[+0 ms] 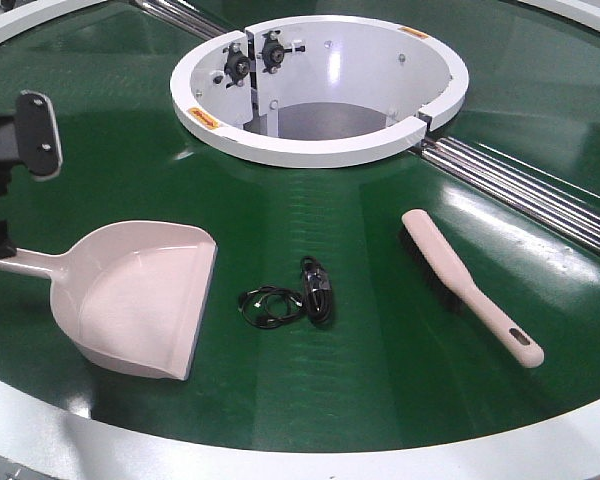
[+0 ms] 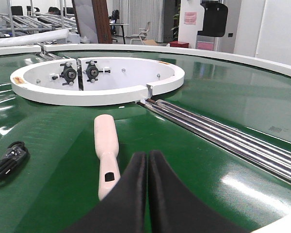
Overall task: Clean and inspect green conveyor with broom and dustpan
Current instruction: 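Lower the left gripper onto the pink dustpan handle and grasp it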
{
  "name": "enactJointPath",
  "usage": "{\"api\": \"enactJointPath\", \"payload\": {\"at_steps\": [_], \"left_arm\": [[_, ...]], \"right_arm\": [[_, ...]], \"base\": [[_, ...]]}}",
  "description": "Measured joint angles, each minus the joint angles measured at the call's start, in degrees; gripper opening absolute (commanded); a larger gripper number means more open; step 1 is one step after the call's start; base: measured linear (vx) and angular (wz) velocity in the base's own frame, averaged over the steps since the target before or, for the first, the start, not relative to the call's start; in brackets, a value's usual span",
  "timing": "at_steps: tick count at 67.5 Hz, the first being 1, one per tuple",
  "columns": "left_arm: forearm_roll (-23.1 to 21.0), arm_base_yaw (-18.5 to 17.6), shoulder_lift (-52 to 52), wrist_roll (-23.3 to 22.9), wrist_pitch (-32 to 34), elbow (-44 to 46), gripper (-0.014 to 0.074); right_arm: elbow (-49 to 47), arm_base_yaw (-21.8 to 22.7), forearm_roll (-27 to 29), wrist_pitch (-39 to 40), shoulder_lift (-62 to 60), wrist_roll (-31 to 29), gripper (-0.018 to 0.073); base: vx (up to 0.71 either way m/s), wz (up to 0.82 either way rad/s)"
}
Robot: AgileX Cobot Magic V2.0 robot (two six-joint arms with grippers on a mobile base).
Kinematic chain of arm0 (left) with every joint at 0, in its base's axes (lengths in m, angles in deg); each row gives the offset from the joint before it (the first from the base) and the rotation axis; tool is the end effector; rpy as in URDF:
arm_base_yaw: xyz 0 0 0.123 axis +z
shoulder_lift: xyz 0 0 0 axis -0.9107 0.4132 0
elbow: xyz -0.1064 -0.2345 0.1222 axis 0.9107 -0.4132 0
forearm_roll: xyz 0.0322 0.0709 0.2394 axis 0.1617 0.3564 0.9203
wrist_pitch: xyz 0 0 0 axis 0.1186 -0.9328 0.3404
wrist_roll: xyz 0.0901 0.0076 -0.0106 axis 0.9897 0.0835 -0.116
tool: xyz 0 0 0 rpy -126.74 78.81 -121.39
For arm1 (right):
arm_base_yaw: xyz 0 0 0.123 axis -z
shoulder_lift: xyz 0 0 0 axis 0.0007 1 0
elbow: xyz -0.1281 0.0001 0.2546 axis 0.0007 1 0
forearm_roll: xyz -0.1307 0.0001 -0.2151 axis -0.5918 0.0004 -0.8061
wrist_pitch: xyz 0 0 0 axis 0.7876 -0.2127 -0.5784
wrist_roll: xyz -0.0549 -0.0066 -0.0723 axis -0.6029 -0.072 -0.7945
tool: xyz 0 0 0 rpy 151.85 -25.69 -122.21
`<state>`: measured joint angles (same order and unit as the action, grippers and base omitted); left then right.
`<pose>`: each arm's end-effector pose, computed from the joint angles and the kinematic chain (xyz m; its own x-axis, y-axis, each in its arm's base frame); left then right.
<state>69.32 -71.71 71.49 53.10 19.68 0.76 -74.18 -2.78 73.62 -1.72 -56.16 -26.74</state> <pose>0.3175 -0.0212 0.3273 -0.2990 0.9542 -0.0131 0.8810 0.2813 0.3805 0.0567 0.0021 0.1949 -0.0309 -0.0542 -0.9981 -0.0421 0.9977 -0.0529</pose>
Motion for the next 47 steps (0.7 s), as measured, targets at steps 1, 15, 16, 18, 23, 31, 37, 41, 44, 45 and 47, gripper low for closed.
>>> {"api": "enactJointPath", "payload": {"at_steps": [1,15,16,18,23,31,37,41,44,45,47], "left_arm": [[-0.07,0.00,0.42,0.61,-0.19,0.00,0.0484],[1.32,0.00,5.66,2.28,-1.95,0.00,0.0509],[1.52,0.00,5.92,2.32,-1.87,0.00,0.0512],[1.83,0.00,6.38,2.32,-1.68,0.00,0.0517],[2.48,0.00,7.29,2.32,-1.22,0.05,0.0530],[3.20,0.00,9.05,2.39,-0.43,0.21,0.0545],[4.03,0.00,10.44,2.51,0.50,0.38,0.0546],[4.77,0.00,11.23,2.67,1.06,0.38,0.0546],[5.70,0.00,11.70,2.85,1.51,0.38,0.0546],[5.94,0.00,11.85,2.94,1.69,0.38,0.0546],[6.55,0.00,12.16,2.99,1.84,0.38,0.0546]], "right_arm": [[0.00,0.00,0.00,0.00,0.00,0.00,-0.0008],[0.00,0.00,0.00,0.00,0.00,0.00,-0.0008],[0.00,0.00,0.00,0.00,0.00,0.00,-0.0008],[0.00,0.00,0.00,0.00,0.00,0.00,-0.0008],[0.00,0.00,0.00,0.00,0.00,0.00,-0.0008],[0.00,0.00,0.00,0.00,0.00,0.00,-0.0008],[0.00,0.00,0.00,0.00,0.00,0.00,-0.0008],[0.00,0.00,0.00,0.00,0.00,0.00,-0.0008],[0.00,0.00,0.00,0.00,0.00,0.00,-0.0008],[0.00,0.00,0.00,0.00,0.00,0.00,-0.0008],[0.00,0.00,0.00,0.00,0.00,0.00,-0.0008]], "base": [[0.00,0.00],[0.00,0.00],[0.00,0.00],[0.00,0.00],[0.00,0.00],[0.00,0.00],[0.00,0.00],[0.00,0.00],[0.00,0.00],[0.00,0.00],[0.00,0.00]]}}
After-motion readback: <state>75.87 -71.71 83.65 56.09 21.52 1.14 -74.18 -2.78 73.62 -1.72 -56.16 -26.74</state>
